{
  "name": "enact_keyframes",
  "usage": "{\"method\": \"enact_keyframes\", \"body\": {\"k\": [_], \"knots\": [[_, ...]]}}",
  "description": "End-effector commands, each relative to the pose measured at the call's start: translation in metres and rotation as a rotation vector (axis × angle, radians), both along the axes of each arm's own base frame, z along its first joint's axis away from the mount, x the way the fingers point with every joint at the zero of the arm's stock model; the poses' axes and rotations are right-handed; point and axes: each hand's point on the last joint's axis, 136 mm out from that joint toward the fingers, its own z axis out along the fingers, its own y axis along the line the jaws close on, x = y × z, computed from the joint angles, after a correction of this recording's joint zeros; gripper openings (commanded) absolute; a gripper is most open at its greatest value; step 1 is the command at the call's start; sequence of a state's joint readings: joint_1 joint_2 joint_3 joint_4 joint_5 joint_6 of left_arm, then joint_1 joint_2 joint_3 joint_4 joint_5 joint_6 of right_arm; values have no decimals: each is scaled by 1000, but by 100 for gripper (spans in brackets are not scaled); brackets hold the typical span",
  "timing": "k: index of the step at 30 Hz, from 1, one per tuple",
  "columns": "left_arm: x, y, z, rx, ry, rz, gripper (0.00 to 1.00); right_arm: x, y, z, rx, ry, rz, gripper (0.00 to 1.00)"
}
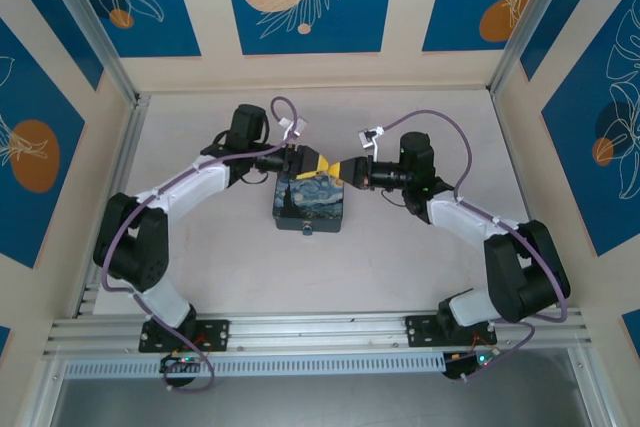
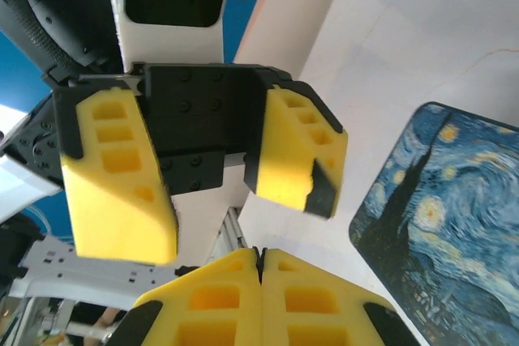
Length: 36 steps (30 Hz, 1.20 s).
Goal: Unlock a padlock with a key
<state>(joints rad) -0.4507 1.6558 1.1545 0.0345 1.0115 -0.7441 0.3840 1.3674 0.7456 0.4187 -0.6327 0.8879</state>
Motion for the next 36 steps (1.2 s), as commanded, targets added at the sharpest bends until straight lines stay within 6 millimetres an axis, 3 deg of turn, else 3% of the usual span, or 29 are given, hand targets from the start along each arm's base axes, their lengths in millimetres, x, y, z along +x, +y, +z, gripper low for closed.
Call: {"method": "enact_keyframes", "body": {"k": [1, 7, 12, 18, 25, 36], "knots": [[21, 9, 27, -78, 39, 192, 69, 0, -10, -5, -126, -64, -118, 0], [29, 27, 14, -116, 328, 439, 72, 5, -26, -9, -327, -180, -307, 0], [24, 38, 11, -105, 453, 564, 72, 11, -34, -5, -465, -302, -425, 0], [13, 38, 3, -66, 528, 648, 66, 9, -15, 15, -554, -485, -435, 0], [6, 23, -10, -32, 562, 651, 53, 3, 15, 34, -607, -652, -407, 0], [5, 12, -11, -30, 564, 636, 34, 2, 26, 34, -624, -680, -386, 0]]}}
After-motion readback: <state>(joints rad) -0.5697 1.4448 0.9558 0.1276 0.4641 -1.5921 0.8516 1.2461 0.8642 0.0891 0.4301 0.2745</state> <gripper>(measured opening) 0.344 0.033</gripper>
